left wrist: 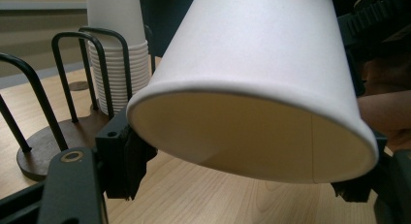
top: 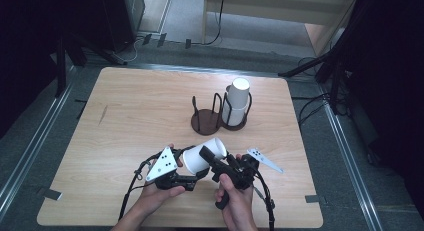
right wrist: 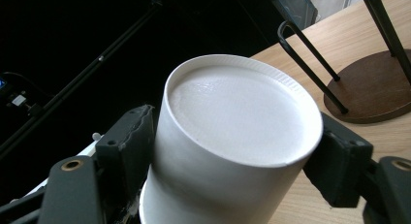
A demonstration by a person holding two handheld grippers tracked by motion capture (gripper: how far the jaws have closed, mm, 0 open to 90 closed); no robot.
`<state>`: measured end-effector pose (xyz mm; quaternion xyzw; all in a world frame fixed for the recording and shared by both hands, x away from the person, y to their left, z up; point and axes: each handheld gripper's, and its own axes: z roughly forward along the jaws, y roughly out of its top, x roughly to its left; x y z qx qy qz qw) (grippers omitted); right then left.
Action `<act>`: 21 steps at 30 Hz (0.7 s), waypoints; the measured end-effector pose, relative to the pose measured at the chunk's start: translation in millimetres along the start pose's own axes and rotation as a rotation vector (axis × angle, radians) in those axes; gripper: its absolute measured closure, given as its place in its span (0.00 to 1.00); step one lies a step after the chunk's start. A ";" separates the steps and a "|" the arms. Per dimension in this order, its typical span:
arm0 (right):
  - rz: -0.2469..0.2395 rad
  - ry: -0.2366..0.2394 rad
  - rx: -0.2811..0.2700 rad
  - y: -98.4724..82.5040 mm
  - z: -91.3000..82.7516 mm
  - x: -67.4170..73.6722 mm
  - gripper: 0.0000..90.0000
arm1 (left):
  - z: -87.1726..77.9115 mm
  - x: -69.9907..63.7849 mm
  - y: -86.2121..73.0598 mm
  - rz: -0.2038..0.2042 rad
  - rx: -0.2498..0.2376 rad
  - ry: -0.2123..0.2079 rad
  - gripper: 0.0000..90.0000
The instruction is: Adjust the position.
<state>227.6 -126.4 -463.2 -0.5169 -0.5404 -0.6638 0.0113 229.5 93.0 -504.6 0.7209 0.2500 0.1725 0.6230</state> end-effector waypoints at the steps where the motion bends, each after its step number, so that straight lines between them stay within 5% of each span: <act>1: 0.000 0.001 0.001 0.1 0.2 -0.2 0.27 | -0.1 0.0 0.0 0.001 0.001 0.001 0.25; 21: -0.027 -0.012 0.038 0.5 2.3 -0.4 0.16 | -1.3 1.6 0.8 -0.003 -0.001 0.009 0.26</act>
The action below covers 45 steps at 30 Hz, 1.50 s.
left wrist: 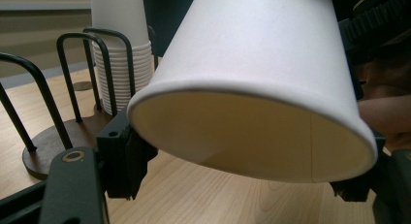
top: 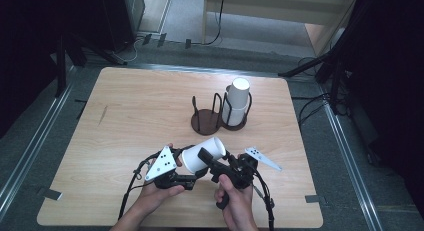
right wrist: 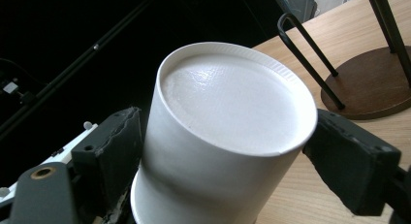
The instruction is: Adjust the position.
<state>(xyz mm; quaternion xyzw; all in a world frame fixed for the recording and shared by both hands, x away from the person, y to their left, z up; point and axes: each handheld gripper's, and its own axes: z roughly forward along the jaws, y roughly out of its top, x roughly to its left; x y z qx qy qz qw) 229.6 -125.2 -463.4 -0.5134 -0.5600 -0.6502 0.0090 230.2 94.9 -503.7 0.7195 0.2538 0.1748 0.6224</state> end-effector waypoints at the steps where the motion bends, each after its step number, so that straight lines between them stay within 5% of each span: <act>1: -0.007 0.001 0.002 0.2 0.4 -0.1 0.15 | -0.1 0.1 0.0 0.000 0.001 0.001 0.26; 24: -0.073 -0.023 0.013 7.3 -3.6 1.8 0.14 | -1.2 0.9 1.4 0.036 0.021 0.022 0.26; 32: -0.150 -0.026 0.022 18.8 -10.1 3.9 0.14 | -3.2 4.4 2.6 0.051 0.043 0.036 0.26; 42: -0.448 -0.112 0.103 39.1 -22.1 14.3 0.15 | -4.4 9.4 3.0 0.085 0.101 0.055 0.26; 43: -0.448 -0.112 0.103 39.1 -22.1 14.3 0.15 | -4.4 9.4 3.0 0.085 0.101 0.055 0.26; 45: -0.552 -0.144 0.148 40.9 -23.3 17.0 0.15 | -4.1 9.8 2.8 0.093 0.116 0.056 0.26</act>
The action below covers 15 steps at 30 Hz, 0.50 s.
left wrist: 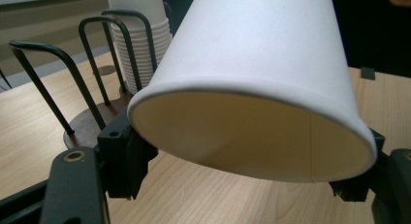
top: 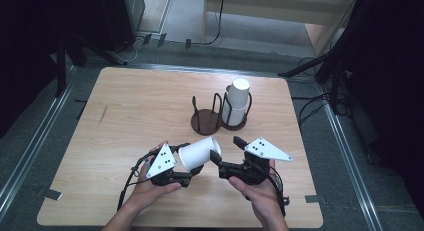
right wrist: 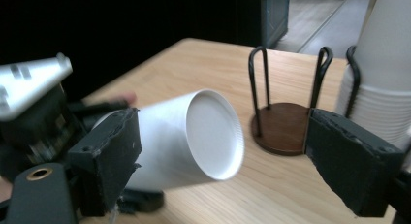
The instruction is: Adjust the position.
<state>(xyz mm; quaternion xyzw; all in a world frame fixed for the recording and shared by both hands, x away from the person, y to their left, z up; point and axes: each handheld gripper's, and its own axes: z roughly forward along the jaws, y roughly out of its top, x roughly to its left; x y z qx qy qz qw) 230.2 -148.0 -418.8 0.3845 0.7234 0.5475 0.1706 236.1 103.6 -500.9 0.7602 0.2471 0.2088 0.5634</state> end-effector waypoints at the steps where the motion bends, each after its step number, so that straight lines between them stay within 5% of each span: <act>1: -0.034 -0.008 0.012 0.5 -0.4 0.5 0.15 | 0.4 -0.1 -0.1 0.005 0.007 -0.002 0.26; 2: -0.113 -0.005 0.060 1.0 -1.0 1.4 0.15 | 1.0 -0.3 -0.2 0.016 0.017 -0.003 0.26; 4: -0.133 -0.005 0.076 0.8 -1.4 1.6 0.15 | 1.2 -0.4 -0.3 0.022 0.022 -0.003 0.26; 6: -0.226 -0.021 0.129 -0.6 -1.8 1.1 0.16 | 1.9 -1.4 -0.5 0.037 0.038 -0.006 0.26; 11: -0.332 -0.017 0.198 -4.7 -2.2 2.5 0.19 | 2.9 -2.8 -1.1 0.055 0.053 -0.018 0.26; 15: -0.493 0.000 0.268 -13.1 -1.0 6.3 0.21 | 2.9 -3.6 -1.8 0.077 0.064 -0.042 0.26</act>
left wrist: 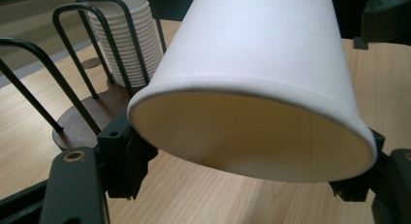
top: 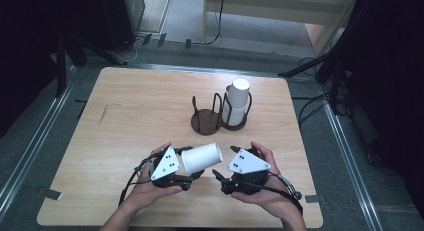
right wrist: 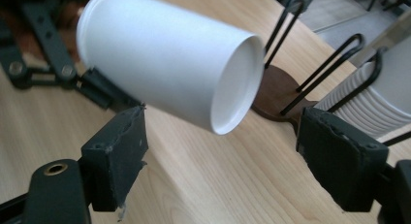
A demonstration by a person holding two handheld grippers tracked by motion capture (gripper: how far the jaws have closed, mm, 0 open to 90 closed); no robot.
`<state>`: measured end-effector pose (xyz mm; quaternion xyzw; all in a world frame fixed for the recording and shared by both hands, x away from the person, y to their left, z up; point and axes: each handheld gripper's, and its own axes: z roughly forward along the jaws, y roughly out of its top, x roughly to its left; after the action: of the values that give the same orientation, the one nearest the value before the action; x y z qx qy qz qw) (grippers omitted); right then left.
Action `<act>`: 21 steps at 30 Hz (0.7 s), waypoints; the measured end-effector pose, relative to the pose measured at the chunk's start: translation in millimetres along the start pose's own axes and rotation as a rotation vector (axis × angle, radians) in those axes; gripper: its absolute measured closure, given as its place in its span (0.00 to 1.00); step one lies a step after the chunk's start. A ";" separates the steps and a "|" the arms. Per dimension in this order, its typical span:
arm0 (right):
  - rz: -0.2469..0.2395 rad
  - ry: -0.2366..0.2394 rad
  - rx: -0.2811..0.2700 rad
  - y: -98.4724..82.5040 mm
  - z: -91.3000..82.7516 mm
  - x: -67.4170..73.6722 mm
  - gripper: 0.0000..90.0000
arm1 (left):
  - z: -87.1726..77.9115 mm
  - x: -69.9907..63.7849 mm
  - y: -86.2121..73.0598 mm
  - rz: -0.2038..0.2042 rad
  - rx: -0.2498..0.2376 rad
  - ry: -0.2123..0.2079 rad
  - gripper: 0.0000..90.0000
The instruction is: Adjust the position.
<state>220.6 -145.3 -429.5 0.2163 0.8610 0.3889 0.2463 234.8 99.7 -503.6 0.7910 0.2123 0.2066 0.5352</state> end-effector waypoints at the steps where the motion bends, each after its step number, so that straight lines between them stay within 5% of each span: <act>1: -0.026 0.007 0.006 -0.9 0.5 0.8 0.21 | 0.1 -0.3 -0.1 0.001 0.003 -0.004 0.26; 5: -0.077 0.056 -0.002 -5.6 2.5 2.2 0.23 | 0.9 -1.1 -1.0 0.013 0.014 -0.015 0.26; 13: -0.212 0.073 0.047 -15.0 9.5 2.2 0.26 | 4.2 -4.5 -2.3 0.031 0.033 -0.047 0.26; 21: -0.290 0.118 0.032 -10.3 9.4 -3.9 0.23 | 7.0 -9.3 -2.9 0.050 0.056 -0.078 0.26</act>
<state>227.3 -148.5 -441.9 0.0701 0.9023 0.3476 0.2454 230.7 90.1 -509.6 0.8181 0.1771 0.1827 0.5157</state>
